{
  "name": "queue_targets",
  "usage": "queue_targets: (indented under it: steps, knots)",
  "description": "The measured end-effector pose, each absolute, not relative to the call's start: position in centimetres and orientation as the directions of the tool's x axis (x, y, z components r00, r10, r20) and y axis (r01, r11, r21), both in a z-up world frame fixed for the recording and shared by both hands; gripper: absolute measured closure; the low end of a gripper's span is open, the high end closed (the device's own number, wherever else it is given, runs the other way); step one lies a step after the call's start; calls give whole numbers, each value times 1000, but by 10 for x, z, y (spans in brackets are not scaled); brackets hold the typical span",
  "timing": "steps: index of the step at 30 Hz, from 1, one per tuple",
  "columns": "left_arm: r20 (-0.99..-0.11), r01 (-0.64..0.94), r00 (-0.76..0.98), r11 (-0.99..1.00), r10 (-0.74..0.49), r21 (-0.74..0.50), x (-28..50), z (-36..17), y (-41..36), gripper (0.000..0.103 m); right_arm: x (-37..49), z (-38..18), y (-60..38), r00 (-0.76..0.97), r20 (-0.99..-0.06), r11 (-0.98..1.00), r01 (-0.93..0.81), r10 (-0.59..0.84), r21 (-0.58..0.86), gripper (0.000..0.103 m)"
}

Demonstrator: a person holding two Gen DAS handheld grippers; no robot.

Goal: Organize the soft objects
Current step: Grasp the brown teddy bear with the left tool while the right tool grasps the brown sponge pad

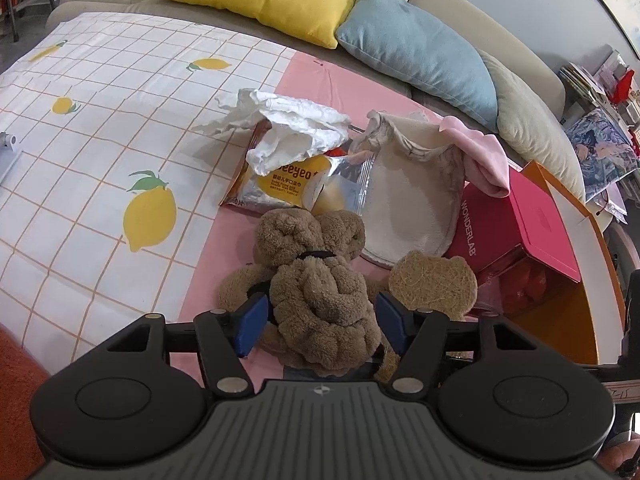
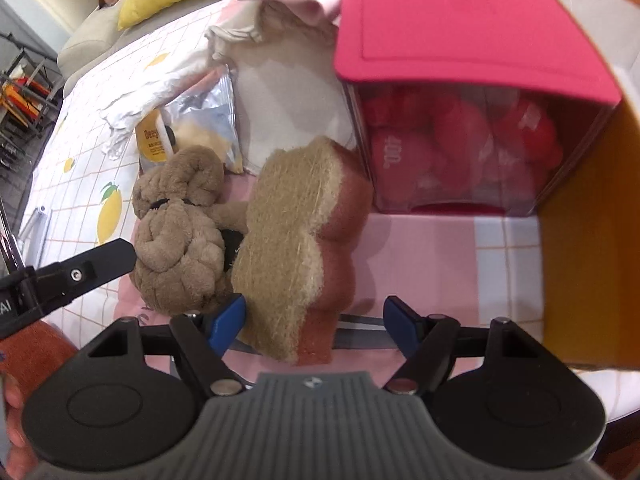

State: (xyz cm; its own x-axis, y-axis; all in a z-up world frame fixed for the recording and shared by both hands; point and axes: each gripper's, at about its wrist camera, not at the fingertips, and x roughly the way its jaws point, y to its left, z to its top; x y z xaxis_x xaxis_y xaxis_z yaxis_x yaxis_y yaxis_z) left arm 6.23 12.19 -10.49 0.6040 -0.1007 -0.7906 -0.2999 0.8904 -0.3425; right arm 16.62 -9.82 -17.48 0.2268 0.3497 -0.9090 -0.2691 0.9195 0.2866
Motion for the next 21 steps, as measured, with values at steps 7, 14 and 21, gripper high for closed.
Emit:
queue_targets:
  steps: [7, 14, 21]
  knots:
    - [-795, -298, 599, 896, -94, -330, 69, -116, 119, 21, 164, -173, -99, 218, -886, 893, -296, 410, 340, 55]
    - [-808, -272, 584, 918, -81, -289, 75, -122, 110, 17, 150, -144, -97, 321, -881, 890, -408, 349, 204, 64]
    - [-834, -255, 546, 934, -74, -249, 85, -137, 101, 16, 133, -143, -85, 390, -879, 848, -529, 274, 30, 65]
